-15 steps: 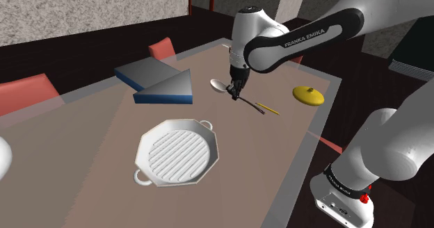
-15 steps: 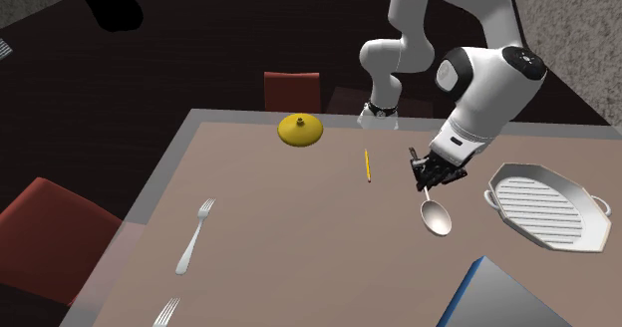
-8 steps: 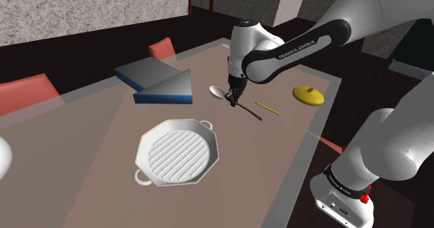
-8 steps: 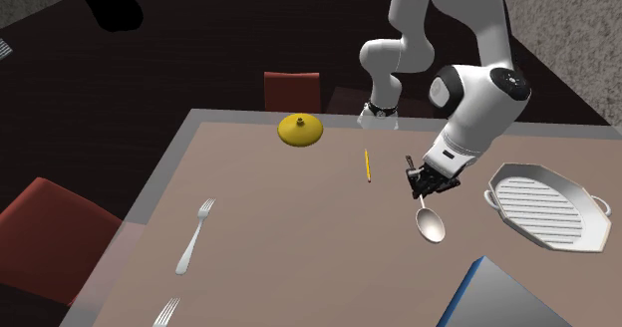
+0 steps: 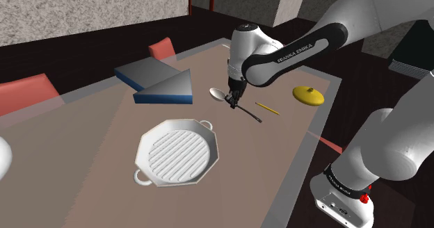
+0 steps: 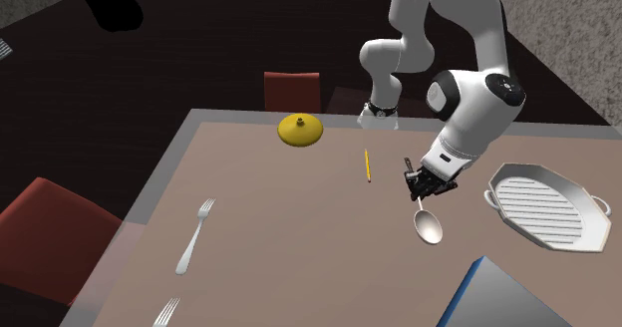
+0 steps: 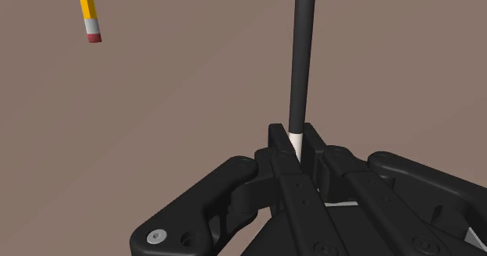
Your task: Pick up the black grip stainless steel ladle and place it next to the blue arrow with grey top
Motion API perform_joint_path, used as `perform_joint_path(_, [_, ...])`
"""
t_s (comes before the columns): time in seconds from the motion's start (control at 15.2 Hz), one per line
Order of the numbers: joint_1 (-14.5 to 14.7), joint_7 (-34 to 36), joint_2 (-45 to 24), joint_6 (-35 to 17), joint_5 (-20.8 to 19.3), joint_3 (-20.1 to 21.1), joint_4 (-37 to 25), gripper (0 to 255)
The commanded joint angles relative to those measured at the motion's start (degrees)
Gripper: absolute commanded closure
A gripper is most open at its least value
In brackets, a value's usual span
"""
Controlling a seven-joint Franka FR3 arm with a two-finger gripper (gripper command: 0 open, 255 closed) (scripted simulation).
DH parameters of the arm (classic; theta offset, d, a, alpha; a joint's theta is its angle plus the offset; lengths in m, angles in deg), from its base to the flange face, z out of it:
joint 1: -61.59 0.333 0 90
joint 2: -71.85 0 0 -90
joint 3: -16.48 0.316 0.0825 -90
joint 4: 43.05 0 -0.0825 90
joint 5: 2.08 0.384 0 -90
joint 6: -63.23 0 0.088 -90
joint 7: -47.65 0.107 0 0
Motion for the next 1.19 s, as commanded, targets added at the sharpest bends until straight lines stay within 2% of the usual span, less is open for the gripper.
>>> perform_joint_path(0.0, [0.0, 0.0, 0.0, 0.0, 0.0, 0.0, 0.0, 255])
perform_joint_path(0.07, [0.0, 0.0, 0.0, 0.0, 0.0, 0.0, 0.0, 0])
perform_joint_path(0.4, [0.0, 0.0, 0.0, 0.0, 0.0, 0.0, 0.0, 0])
perform_joint_path(0.66, [0.5, -0.9, 4.3, 7.5, 1.5, 0.3, -3.3, 0])
perform_joint_path(1.12, [0.5, -0.9, 4.3, 7.5, 1.5, 0.3, -3.3, 0])
